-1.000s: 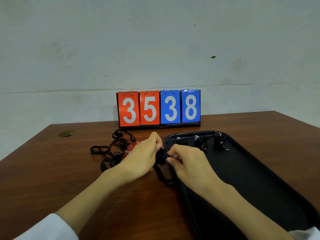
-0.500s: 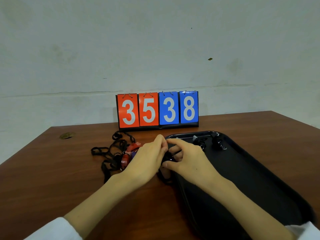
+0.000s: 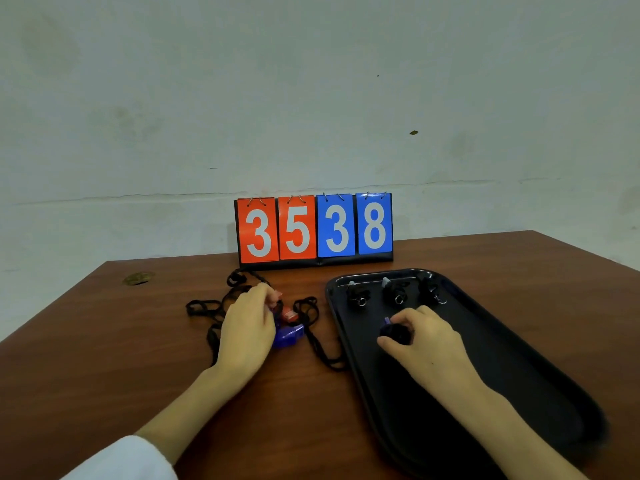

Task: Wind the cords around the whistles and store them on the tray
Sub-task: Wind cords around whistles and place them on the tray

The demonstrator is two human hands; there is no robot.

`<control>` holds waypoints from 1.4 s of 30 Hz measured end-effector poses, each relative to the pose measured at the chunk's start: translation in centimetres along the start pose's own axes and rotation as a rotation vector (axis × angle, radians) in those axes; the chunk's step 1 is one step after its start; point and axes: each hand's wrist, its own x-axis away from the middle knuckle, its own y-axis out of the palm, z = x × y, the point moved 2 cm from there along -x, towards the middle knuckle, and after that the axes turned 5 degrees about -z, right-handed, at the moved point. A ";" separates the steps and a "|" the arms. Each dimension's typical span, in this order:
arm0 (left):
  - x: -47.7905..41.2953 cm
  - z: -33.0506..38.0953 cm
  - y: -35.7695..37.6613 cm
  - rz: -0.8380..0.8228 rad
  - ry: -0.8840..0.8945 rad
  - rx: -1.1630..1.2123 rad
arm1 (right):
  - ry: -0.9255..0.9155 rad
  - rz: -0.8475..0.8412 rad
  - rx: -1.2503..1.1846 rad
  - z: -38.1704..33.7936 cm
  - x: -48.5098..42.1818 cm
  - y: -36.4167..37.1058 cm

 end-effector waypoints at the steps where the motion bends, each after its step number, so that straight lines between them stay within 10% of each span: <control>1: 0.2 0.0 -0.1 -0.009 0.025 -0.029 | -0.009 0.007 0.012 -0.1 0.0 0.1; 23: 2.3 -0.7 0.3 -0.125 0.245 -0.367 | 0.040 0.050 0.147 -0.6 -0.1 0.0; 26: 2.6 0.0 -0.3 -0.004 0.262 -0.220 | -0.075 0.181 -0.115 -2.6 0.4 -1.4; 33: 3.9 2.3 -1.2 0.114 0.228 0.114 | 0.029 -0.476 -0.669 -9.2 0.4 2.8; 37: 4.3 2.7 -1.0 0.078 0.278 0.101 | 0.074 -0.349 -0.875 -10.6 -0.2 3.5; 42: 3.1 1.9 -2.0 0.038 0.045 0.332 | 0.275 -0.379 -1.693 -9.9 -2.4 0.8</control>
